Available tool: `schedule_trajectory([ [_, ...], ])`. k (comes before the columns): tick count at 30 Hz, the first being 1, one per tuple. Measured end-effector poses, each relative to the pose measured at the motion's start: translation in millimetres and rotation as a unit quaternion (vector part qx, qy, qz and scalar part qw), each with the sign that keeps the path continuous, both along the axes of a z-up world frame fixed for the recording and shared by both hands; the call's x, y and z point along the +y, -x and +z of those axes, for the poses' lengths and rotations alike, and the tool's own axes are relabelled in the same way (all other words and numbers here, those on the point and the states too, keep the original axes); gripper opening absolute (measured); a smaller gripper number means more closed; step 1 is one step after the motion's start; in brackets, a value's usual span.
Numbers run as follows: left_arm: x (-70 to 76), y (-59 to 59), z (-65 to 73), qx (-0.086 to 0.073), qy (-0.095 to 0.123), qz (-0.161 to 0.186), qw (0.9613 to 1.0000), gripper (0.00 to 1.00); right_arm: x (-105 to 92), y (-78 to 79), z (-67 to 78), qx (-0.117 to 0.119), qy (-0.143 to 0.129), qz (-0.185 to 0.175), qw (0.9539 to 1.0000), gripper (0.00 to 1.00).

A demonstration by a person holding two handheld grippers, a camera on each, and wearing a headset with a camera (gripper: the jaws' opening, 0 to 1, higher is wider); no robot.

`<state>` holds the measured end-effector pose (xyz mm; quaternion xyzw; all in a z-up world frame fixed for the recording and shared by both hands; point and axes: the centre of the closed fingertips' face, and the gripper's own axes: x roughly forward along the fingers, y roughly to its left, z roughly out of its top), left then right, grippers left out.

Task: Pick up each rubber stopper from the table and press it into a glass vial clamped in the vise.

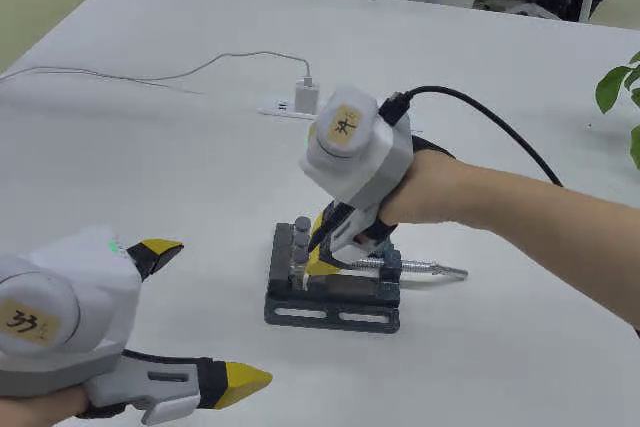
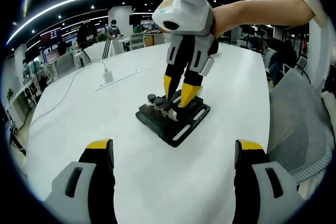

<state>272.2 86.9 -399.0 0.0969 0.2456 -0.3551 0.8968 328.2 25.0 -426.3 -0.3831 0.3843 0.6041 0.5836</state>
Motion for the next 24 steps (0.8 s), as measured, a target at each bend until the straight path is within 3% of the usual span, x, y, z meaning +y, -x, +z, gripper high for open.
schedule_trajectory([
  [4,0.1,-0.8,-1.4,0.000,-0.002,-0.003,1.0000,0.95,-7.9,6.2,0.5,0.006,-0.019,-0.011,0.9997,0.20],
  [8,1.5,-2.1,-3.6,0.003,-0.003,-0.004,1.0000,0.95,-12.7,12.2,0.5,0.012,-0.040,-0.027,0.9988,0.31],
  [13,3.0,-3.3,-4.1,0.005,-0.005,-0.006,1.0000,0.95,-21.3,13.0,0.2,0.008,-0.064,-0.057,0.9963,0.52],
  [16,4.4,-3.6,-3.8,0.005,-0.005,-0.006,1.0000,0.95,-27.0,17.0,1.7,0.010,-0.075,-0.066,0.9950,0.58],
  [24,8.6,-2.9,-3.4,0.005,-0.006,-0.006,0.9999,0.95,-45.6,23.1,-4.3,0.016,-0.100,-0.114,0.9882,0.76],
])
